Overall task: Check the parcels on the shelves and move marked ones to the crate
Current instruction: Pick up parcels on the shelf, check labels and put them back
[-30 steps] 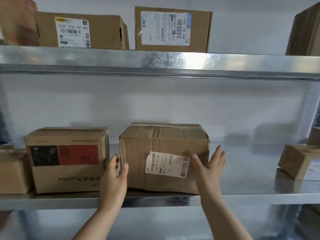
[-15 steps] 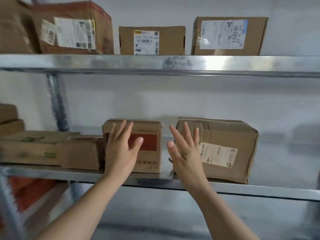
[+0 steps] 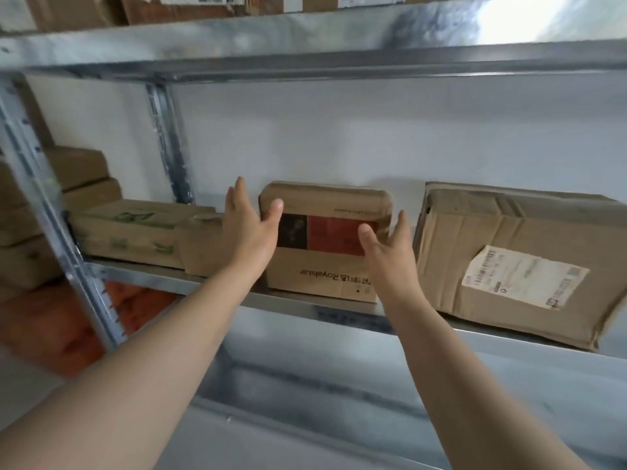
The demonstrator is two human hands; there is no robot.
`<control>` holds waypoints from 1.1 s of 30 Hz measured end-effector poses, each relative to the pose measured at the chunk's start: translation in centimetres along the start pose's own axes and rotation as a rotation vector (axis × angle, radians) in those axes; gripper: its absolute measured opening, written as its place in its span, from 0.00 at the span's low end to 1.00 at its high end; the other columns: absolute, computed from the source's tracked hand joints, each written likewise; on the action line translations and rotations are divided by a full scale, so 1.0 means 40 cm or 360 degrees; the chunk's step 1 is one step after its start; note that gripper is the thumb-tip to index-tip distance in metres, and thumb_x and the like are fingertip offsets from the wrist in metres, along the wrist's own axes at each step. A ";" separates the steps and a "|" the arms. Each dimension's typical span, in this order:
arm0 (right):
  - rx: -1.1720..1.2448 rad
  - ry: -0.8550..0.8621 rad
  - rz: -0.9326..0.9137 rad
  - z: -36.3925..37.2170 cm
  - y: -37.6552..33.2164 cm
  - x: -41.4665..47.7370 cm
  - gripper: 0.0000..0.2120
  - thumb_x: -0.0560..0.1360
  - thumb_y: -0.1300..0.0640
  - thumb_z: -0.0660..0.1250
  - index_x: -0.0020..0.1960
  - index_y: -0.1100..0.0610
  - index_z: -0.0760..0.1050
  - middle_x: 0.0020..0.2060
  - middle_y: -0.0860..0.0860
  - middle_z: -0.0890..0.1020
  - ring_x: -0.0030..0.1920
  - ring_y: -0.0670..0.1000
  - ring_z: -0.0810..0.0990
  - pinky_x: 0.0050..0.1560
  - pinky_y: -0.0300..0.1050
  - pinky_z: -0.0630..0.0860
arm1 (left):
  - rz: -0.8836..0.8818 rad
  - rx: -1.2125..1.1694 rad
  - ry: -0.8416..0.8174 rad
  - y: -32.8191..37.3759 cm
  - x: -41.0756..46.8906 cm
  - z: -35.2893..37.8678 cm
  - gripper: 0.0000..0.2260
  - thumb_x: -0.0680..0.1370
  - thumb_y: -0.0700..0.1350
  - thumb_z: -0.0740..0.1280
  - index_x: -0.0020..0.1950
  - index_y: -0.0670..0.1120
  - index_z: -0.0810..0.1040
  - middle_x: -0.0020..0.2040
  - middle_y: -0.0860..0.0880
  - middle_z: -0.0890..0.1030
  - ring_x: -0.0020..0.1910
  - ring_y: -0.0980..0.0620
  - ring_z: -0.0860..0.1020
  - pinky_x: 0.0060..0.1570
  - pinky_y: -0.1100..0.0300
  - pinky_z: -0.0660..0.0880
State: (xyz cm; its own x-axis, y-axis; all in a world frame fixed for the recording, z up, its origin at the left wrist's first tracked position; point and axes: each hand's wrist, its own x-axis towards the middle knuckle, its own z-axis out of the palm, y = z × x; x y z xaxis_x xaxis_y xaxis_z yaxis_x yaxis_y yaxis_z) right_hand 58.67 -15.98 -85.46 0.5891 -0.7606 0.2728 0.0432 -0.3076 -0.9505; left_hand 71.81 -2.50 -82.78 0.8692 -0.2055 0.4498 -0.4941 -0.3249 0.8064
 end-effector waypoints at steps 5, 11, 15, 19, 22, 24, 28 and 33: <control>0.0130 0.0036 0.0060 0.039 0.023 0.064 0.43 0.75 0.38 0.67 0.82 0.52 0.52 0.77 0.51 0.69 0.76 0.53 0.68 0.75 0.60 0.67 | 0.0000 -0.0134 0.0073 0.009 0.067 0.056 0.27 0.84 0.55 0.58 0.82 0.53 0.54 0.81 0.51 0.59 0.77 0.50 0.62 0.63 0.61 0.61; 0.0189 0.0221 0.0051 0.064 0.031 0.099 0.32 0.78 0.44 0.69 0.78 0.51 0.63 0.67 0.47 0.77 0.65 0.49 0.76 0.61 0.47 0.73 | 0.0000 -0.0124 -0.0013 -0.031 0.111 0.074 0.21 0.84 0.55 0.58 0.76 0.50 0.68 0.72 0.52 0.73 0.70 0.51 0.71 0.65 0.56 0.68; 0.0228 0.0353 0.0040 0.084 0.062 0.106 0.26 0.79 0.46 0.68 0.74 0.52 0.68 0.61 0.47 0.80 0.61 0.49 0.78 0.60 0.48 0.75 | 0.0064 -0.0163 -0.0099 -0.058 0.141 0.078 0.19 0.84 0.55 0.58 0.73 0.51 0.70 0.65 0.57 0.74 0.61 0.59 0.70 0.54 0.66 0.67; 0.0233 0.0436 0.0110 0.100 0.104 0.082 0.24 0.80 0.45 0.67 0.73 0.52 0.70 0.58 0.45 0.80 0.59 0.49 0.78 0.61 0.49 0.74 | 0.0095 -0.0213 -0.0155 -0.079 0.160 0.086 0.18 0.84 0.56 0.58 0.71 0.51 0.70 0.60 0.58 0.72 0.57 0.59 0.71 0.48 0.67 0.66; 0.0262 0.0486 0.0175 0.111 0.126 0.055 0.21 0.80 0.44 0.66 0.70 0.52 0.73 0.55 0.46 0.81 0.58 0.50 0.79 0.57 0.47 0.74 | 0.0133 -0.0238 -0.0203 -0.096 0.161 0.083 0.17 0.84 0.57 0.58 0.69 0.51 0.70 0.56 0.57 0.74 0.49 0.60 0.73 0.44 0.65 0.68; 0.0251 0.0518 0.0222 0.122 0.127 0.036 0.20 0.80 0.43 0.66 0.68 0.51 0.74 0.55 0.47 0.82 0.58 0.52 0.80 0.59 0.52 0.76 | 0.0153 -0.0249 -0.0256 -0.106 0.161 0.072 0.17 0.84 0.57 0.58 0.69 0.52 0.69 0.54 0.57 0.74 0.44 0.63 0.72 0.40 0.66 0.67; 0.0274 0.0529 0.0299 0.131 0.105 0.015 0.18 0.80 0.44 0.66 0.67 0.49 0.74 0.54 0.47 0.82 0.56 0.50 0.80 0.62 0.57 0.77 | 0.0161 -0.0274 -0.0366 -0.114 0.160 0.057 0.18 0.84 0.57 0.57 0.71 0.52 0.67 0.51 0.58 0.73 0.41 0.63 0.72 0.41 0.60 0.70; 0.0327 0.0485 0.0318 0.130 0.077 -0.028 0.15 0.83 0.47 0.63 0.68 0.49 0.75 0.53 0.46 0.81 0.56 0.49 0.79 0.53 0.48 0.74 | 0.0067 -0.0456 -0.0554 -0.124 0.160 0.034 0.19 0.85 0.56 0.53 0.76 0.56 0.64 0.69 0.53 0.73 0.60 0.55 0.73 0.54 0.56 0.70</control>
State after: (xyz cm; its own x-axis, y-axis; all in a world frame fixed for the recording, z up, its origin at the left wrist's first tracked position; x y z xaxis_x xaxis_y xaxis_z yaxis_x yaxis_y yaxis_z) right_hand 62.36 -13.09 -89.45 0.3376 -0.9377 0.0820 0.1304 -0.0397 -0.9907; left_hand 79.78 -3.46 -84.41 0.7659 -0.5272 0.3682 -0.4611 -0.0511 0.8859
